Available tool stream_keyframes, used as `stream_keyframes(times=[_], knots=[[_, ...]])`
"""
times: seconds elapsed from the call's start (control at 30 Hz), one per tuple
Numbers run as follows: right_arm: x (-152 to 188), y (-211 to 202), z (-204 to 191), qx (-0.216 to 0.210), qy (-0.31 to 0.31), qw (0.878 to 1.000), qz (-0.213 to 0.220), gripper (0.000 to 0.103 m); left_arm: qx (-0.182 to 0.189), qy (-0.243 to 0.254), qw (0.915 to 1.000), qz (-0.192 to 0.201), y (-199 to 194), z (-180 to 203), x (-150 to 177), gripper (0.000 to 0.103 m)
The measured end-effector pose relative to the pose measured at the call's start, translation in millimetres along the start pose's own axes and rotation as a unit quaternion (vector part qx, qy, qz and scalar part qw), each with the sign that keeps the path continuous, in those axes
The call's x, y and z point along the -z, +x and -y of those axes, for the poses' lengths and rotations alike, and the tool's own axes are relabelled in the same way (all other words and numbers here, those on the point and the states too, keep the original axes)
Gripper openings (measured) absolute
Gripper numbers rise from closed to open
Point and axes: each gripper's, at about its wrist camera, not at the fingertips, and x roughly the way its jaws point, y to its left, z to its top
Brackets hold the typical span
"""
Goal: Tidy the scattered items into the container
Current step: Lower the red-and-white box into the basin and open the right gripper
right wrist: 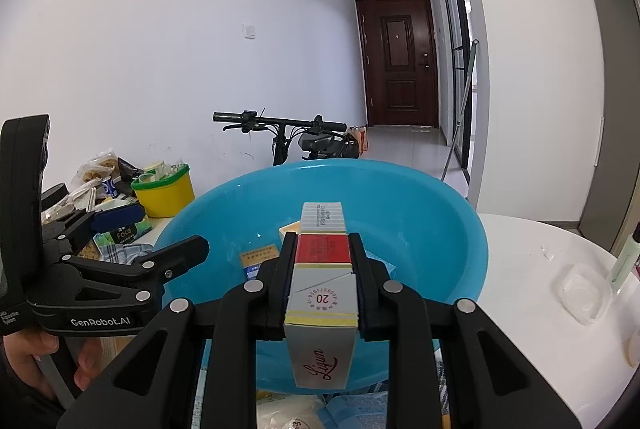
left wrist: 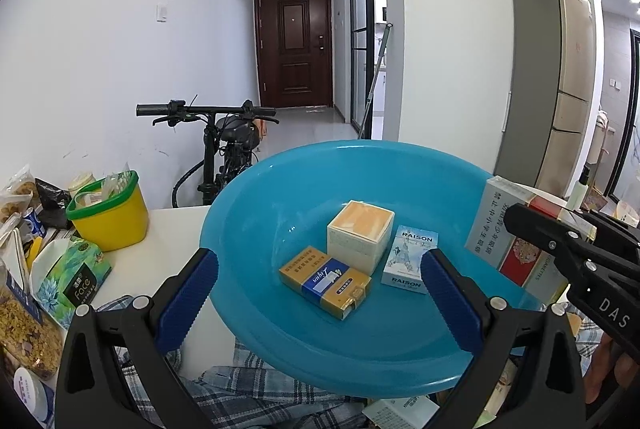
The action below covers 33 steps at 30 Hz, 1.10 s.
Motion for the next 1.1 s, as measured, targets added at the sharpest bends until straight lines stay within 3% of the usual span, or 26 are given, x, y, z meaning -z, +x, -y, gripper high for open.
stream_keyframes(times=[1.1], knots=[[0.3, -5.7, 4.4, -0.009, 0.014, 1.000, 0.009, 0.022, -0.010, 0.005, 0.9999, -0.004, 0.9, -0.8, 1.1, 0.103]])
